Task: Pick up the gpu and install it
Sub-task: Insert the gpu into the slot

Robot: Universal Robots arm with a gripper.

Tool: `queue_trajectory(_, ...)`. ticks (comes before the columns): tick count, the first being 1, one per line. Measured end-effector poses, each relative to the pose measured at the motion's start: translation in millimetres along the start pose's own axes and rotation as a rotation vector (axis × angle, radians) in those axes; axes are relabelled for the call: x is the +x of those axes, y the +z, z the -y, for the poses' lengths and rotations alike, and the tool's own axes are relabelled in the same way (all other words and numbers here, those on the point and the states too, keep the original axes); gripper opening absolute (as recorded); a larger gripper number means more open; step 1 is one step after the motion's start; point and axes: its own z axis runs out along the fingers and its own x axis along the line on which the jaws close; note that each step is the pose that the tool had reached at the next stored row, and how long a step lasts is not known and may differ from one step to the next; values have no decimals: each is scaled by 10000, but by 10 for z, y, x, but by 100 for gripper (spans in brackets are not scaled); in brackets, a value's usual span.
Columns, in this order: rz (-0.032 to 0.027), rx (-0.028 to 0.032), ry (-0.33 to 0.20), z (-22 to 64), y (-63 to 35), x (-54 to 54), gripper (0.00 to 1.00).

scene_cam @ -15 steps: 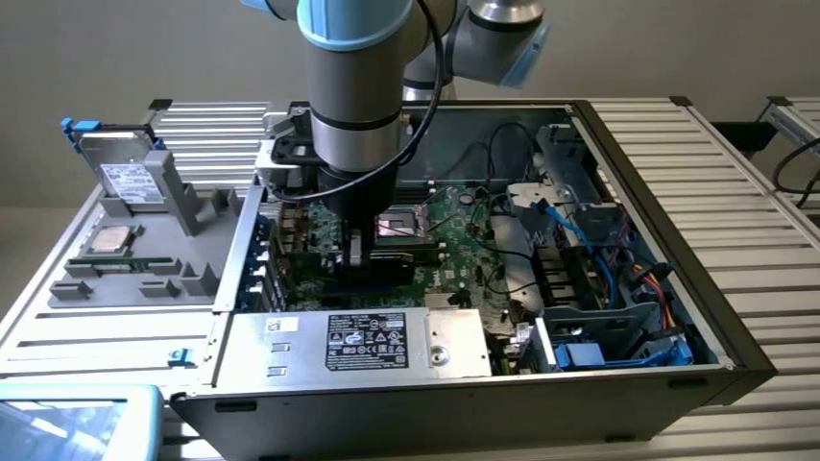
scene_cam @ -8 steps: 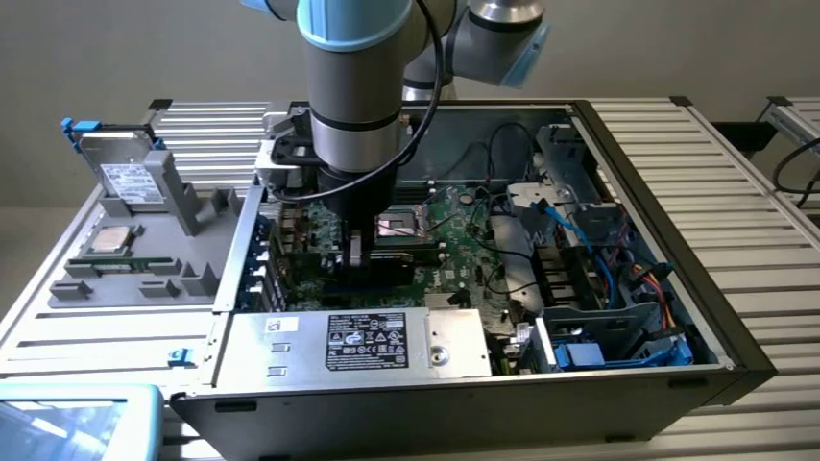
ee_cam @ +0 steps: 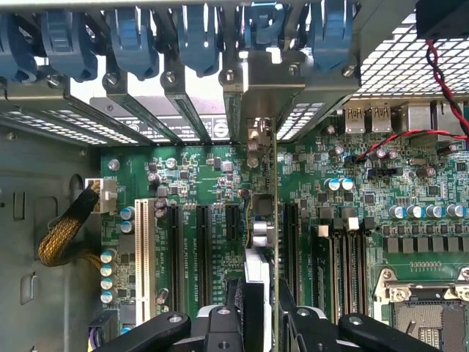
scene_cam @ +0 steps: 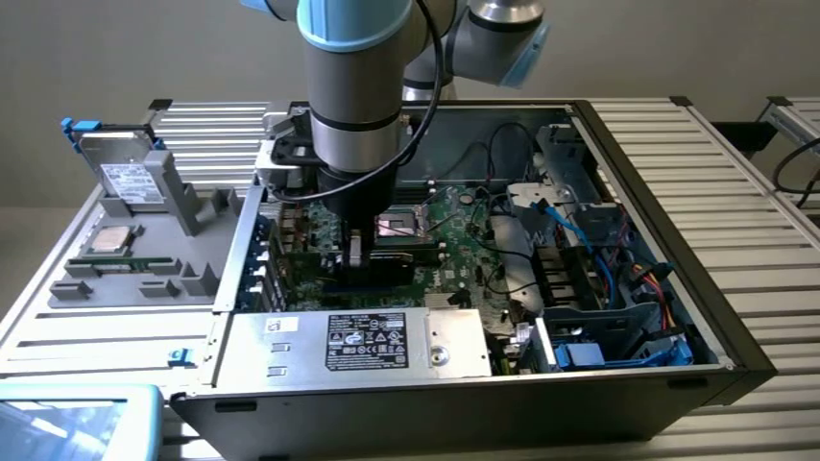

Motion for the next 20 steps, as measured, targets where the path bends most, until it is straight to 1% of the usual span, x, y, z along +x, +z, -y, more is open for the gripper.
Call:
queue_trajectory(10, -9, 1, 0, -2, 1, -19, 28)
queue_trajectory(11, 3, 6, 1, -3, 7, -23, 28)
queue_trajectory(20, -9, 2, 0, -5, 6, -22, 28)
